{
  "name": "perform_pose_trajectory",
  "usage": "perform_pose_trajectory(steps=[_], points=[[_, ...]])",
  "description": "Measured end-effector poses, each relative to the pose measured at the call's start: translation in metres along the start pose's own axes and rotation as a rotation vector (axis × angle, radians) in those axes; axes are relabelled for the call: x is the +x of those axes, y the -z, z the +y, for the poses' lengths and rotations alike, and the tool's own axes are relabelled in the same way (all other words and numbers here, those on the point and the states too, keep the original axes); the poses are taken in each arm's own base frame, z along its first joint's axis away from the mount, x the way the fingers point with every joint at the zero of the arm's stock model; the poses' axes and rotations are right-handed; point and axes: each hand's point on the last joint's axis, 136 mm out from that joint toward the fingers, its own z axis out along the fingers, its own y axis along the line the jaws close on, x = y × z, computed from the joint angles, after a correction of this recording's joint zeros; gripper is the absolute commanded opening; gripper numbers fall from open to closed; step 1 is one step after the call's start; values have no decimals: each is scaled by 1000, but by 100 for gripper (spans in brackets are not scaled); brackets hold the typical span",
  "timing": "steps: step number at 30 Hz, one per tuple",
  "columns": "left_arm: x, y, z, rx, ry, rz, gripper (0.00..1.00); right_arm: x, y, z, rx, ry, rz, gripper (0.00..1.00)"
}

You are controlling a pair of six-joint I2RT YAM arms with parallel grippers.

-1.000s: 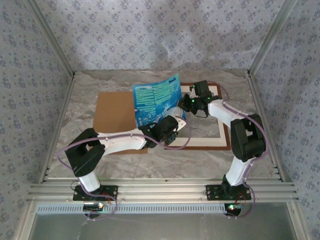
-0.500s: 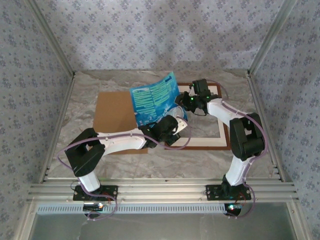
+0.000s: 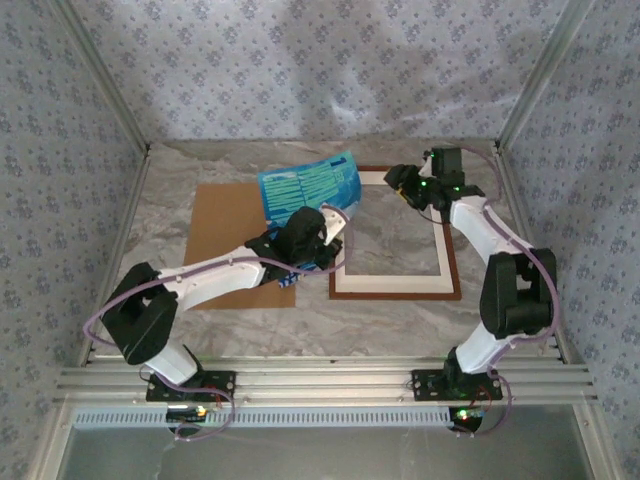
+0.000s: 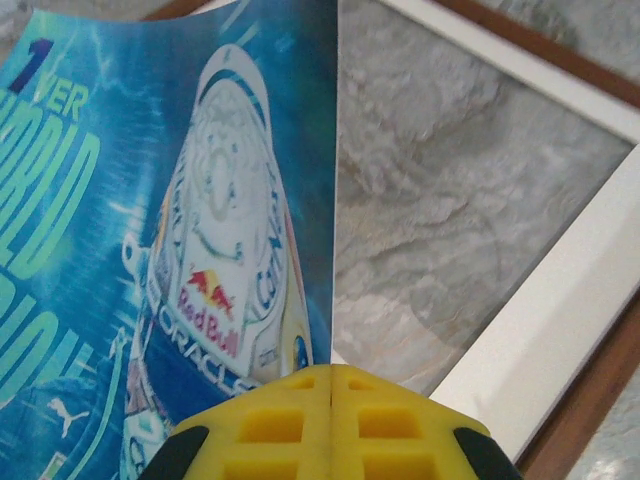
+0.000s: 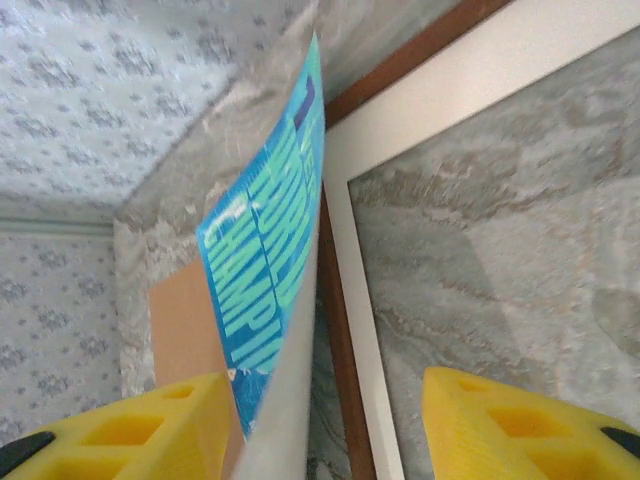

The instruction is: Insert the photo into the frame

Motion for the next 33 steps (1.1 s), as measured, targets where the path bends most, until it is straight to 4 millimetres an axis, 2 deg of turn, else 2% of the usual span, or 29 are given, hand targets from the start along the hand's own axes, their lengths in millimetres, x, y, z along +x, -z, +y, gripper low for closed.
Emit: perform_pose_trajectory(steps=[4, 6, 10, 13, 19, 25, 28, 33], points=[[-11, 5, 6, 45, 59, -28, 0, 2, 13, -20, 26, -28, -18, 54], [-17, 6, 15, 61, 101, -41, 0, 9, 13, -30, 41, -41, -8, 53], [-31, 9, 28, 70, 150, -80, 0, 26, 7, -38, 45, -46, 29, 55], [-35, 10, 24, 98, 160, -88, 0, 39, 2, -28, 25, -24, 58, 61], [-31, 7, 15, 145, 180, -74, 0, 61, -8, 10, -84, 25, 99, 72], [-25, 6, 11, 167, 187, -57, 0, 59, -11, 22, -130, -7, 125, 74], [-16, 3, 7, 174, 185, -34, 0, 53, -22, 30, -147, -28, 146, 73], [-4, -4, -3, 189, 177, 3, 0, 57, -41, 30, -153, -69, 213, 69]])
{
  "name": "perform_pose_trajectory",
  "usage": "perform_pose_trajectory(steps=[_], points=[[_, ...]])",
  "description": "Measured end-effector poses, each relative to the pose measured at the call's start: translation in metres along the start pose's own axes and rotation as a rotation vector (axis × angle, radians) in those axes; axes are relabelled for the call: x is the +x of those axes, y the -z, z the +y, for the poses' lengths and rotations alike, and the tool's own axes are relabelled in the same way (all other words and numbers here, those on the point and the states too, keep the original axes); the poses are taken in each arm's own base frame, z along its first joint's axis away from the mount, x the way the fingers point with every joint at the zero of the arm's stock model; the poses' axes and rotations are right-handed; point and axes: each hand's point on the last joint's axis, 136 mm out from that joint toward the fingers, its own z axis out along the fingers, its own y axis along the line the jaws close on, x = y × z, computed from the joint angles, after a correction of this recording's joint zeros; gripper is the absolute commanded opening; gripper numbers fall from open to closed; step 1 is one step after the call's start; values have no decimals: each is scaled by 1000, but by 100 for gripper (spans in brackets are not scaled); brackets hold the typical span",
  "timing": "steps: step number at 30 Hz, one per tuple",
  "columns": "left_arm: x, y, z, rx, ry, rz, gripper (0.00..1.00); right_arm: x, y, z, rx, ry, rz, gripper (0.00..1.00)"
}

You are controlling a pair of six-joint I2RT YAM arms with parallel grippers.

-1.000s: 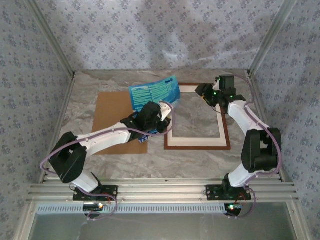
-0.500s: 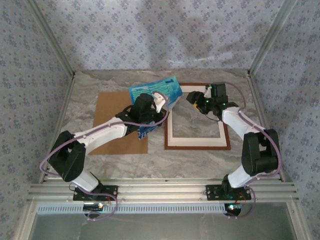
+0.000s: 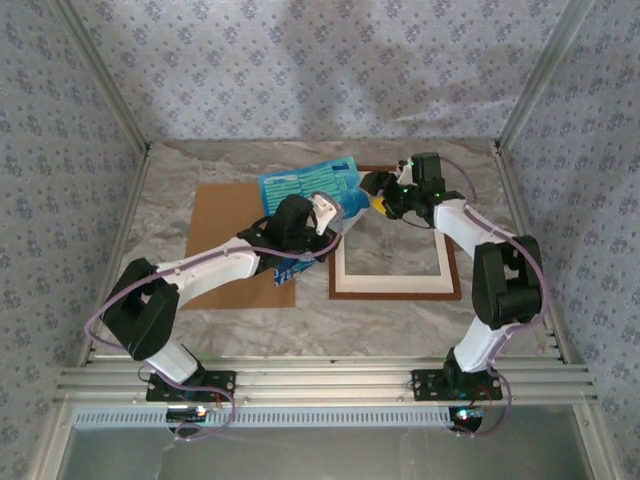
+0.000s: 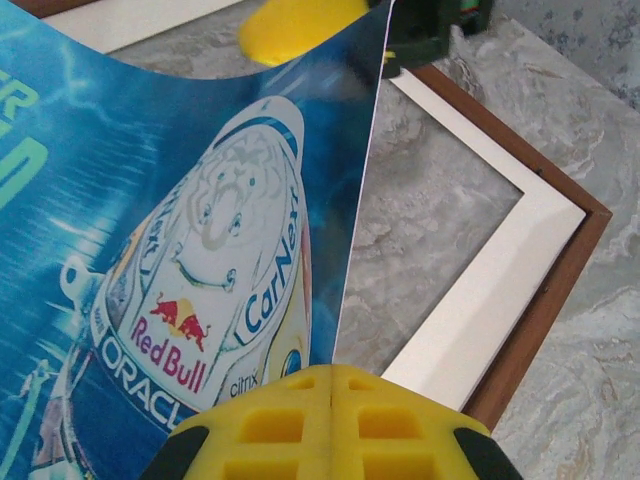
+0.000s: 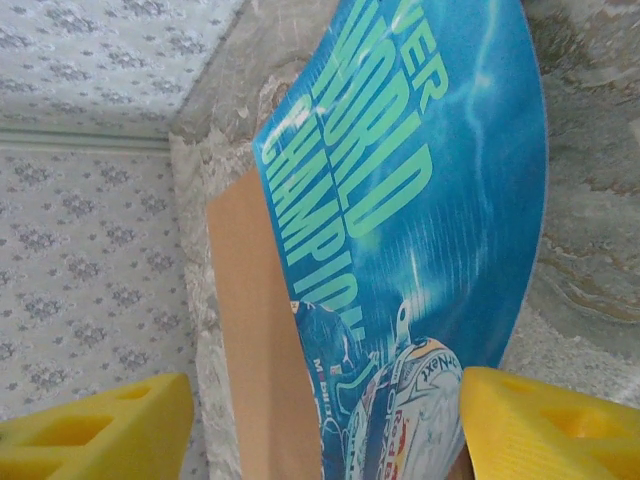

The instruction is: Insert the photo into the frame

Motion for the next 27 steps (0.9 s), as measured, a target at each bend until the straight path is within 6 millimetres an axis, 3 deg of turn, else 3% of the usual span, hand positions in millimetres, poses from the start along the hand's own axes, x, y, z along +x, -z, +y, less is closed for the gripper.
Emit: perform_pose_trajectory(steps=[7, 12, 14, 20, 24, 27], points=[[4, -2, -3, 5, -9, 11, 0, 24, -13, -14, 22, -36, 91, 71], [4, -2, -3, 4, -15, 11, 0, 37, -5, -51, 119, -77, 115, 74], [4, -3, -5, 6, -20, 13, 0, 35, 2, -56, 142, -80, 109, 74], [11, -8, -13, 20, -33, 31, 0, 27, 13, -53, 132, -69, 81, 73], [18, -12, -15, 21, -38, 55, 0, 37, 2, -48, 103, -62, 124, 69], [23, -12, -16, 18, -47, 70, 0, 47, -6, -47, 86, -72, 164, 60]])
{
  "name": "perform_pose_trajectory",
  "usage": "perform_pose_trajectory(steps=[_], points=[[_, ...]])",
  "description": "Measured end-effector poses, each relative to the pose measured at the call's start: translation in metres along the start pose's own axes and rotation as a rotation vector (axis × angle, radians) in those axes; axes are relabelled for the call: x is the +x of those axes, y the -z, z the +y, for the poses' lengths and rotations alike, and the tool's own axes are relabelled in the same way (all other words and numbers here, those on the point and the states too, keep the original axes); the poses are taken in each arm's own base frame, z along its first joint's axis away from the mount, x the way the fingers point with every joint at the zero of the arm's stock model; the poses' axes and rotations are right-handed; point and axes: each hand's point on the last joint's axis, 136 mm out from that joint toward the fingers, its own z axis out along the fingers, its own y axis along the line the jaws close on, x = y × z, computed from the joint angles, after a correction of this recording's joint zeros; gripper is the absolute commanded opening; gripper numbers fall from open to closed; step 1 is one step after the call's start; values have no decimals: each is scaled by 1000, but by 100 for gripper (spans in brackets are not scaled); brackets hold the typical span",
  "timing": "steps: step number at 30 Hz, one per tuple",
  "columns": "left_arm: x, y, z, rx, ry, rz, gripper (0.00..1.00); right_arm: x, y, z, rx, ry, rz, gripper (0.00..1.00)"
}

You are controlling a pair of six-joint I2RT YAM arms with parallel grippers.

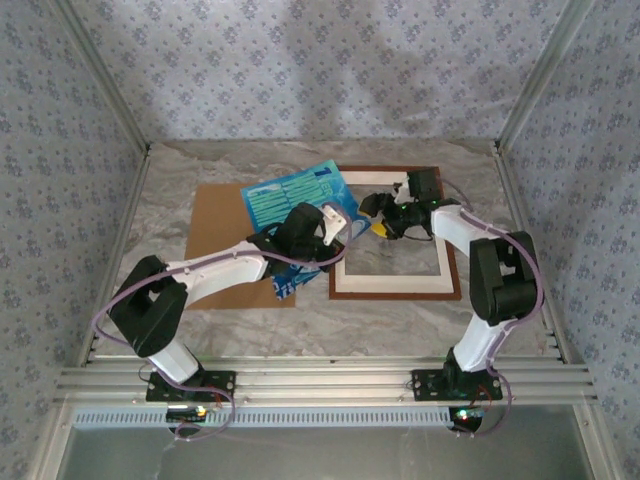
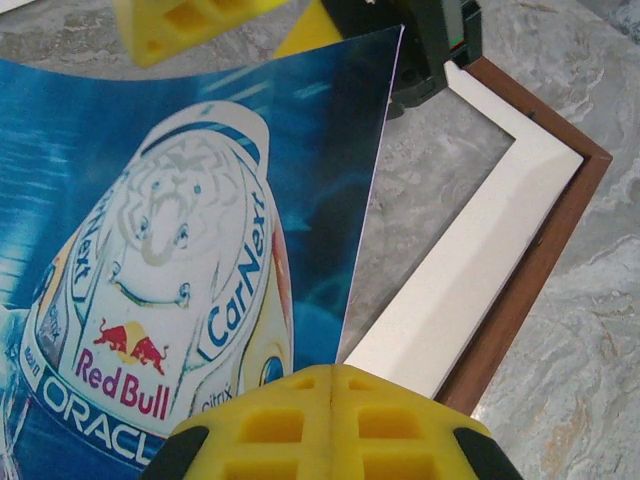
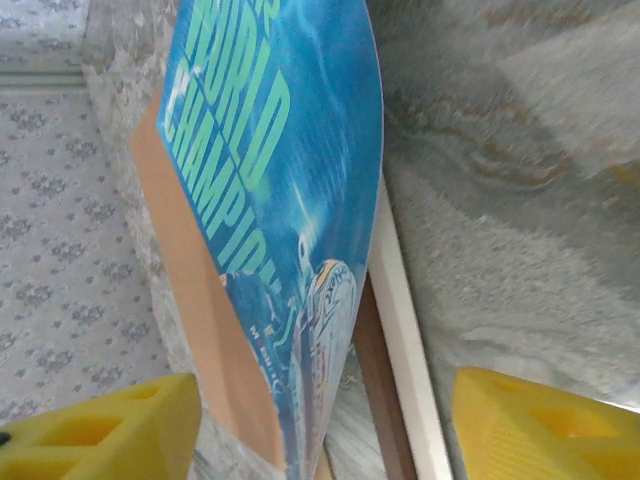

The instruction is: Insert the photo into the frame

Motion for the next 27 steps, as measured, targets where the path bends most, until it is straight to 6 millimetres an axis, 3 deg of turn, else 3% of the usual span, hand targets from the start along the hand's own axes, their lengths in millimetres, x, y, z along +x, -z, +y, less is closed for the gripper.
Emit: perform_pose_trajectory(steps=[7, 10, 11, 13, 15, 19, 23, 27], points=[[1, -1, 0, -14, -20, 2, 0, 4, -7, 2, -30, -22, 35, 12], [7, -6, 0, -23, -34, 21, 0, 3, -8, 5, -46, -22, 32, 4], [10, -7, 0, -27, -39, 31, 6, 3, -8, 6, -49, -20, 30, 0], [19, -12, -1, -32, -51, 65, 44, 2, -8, 6, -53, -25, 26, 0], [26, -17, -1, -36, -58, 96, 69, 3, -9, 6, -56, -29, 26, 0], [36, -28, -3, -49, -77, 149, 87, 5, -11, 7, -52, -26, 23, 0], [37, -31, -12, -75, -135, 165, 87, 7, -14, 6, -42, -25, 23, 0], [33, -41, -10, -156, -190, 178, 66, 10, -13, 4, -39, -31, 19, 0]])
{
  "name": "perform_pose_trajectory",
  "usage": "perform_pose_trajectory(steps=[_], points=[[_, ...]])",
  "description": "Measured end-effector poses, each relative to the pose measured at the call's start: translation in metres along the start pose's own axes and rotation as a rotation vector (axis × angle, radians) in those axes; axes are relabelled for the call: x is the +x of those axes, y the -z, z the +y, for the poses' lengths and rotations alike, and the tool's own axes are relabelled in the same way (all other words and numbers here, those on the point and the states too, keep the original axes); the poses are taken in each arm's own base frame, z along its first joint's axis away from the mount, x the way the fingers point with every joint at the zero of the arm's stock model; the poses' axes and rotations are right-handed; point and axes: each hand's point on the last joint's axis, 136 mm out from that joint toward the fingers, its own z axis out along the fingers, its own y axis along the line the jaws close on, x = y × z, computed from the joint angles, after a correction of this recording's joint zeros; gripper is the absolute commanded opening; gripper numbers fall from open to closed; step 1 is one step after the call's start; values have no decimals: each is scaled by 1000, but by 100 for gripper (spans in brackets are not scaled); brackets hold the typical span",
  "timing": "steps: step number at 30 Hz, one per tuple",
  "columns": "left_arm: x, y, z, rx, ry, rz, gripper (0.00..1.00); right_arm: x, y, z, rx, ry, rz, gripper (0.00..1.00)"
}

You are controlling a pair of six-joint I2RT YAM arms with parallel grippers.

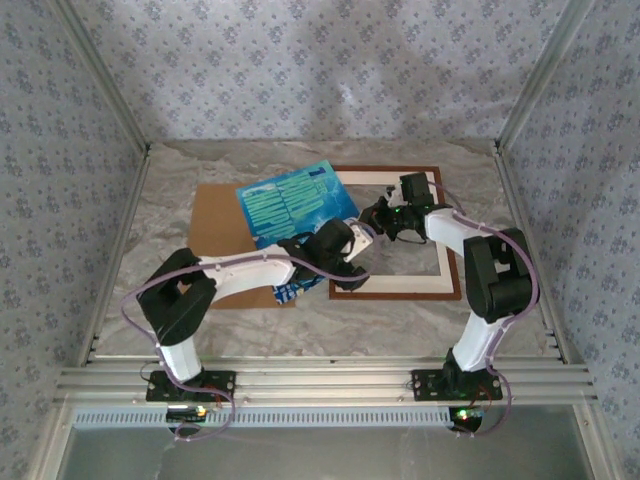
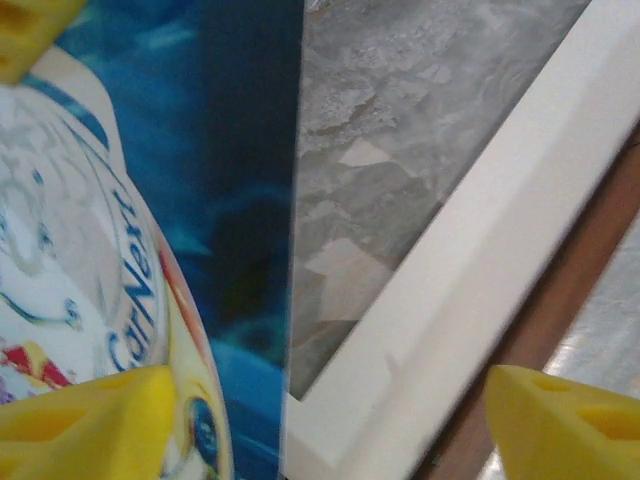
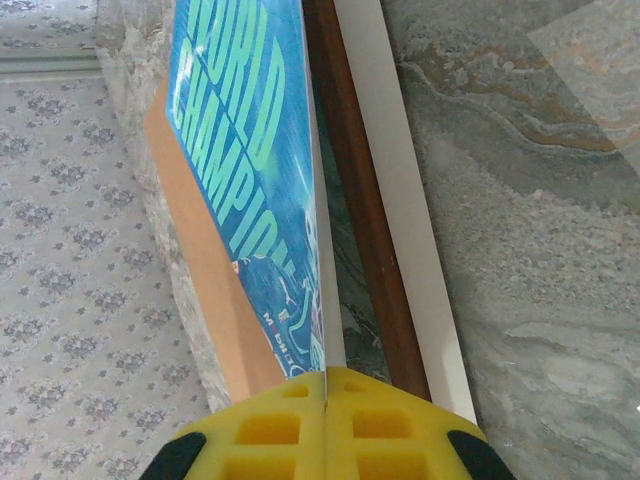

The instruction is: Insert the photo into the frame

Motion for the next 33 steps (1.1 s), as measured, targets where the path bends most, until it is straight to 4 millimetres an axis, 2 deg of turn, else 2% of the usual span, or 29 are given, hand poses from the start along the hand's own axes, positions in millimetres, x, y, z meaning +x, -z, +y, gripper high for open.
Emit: perform_pose_trajectory(steps=[6, 9, 11, 14, 16, 19, 22, 25, 28, 30, 33], points=[[8, -8, 21, -156, -53, 36, 28, 1, 2, -1, 2, -8, -6, 0], [8, -7, 22, -183, -83, 39, 11, -1, 2, 0, -3, -7, -18, 0], [8, -6, 21, -196, -98, 38, 3, -1, 1, 1, -3, -11, -17, 0], [8, -5, 20, -202, -118, 46, 0, 0, 1, 1, -3, -13, -15, 4], [9, -5, 19, -200, -123, 49, 0, 1, 0, 1, -3, -17, -14, 20], [7, -3, 15, -194, -137, 56, 0, -1, 1, 2, -5, -20, -19, 38], [6, -2, 12, -191, -145, 55, 0, -11, 10, 5, -8, -16, -41, 50], [5, 2, 15, -210, -152, 57, 0, -33, 36, 11, -8, 2, -103, 58], [-10, 16, 28, -235, -133, 36, 0, -63, 80, 25, -19, 43, -209, 60], [-32, 30, 43, -260, -101, -16, 0, -80, 113, 33, -33, 71, -290, 59], [-82, 61, 73, -314, -36, -158, 0, -95, 158, 33, -31, 91, -399, 59]])
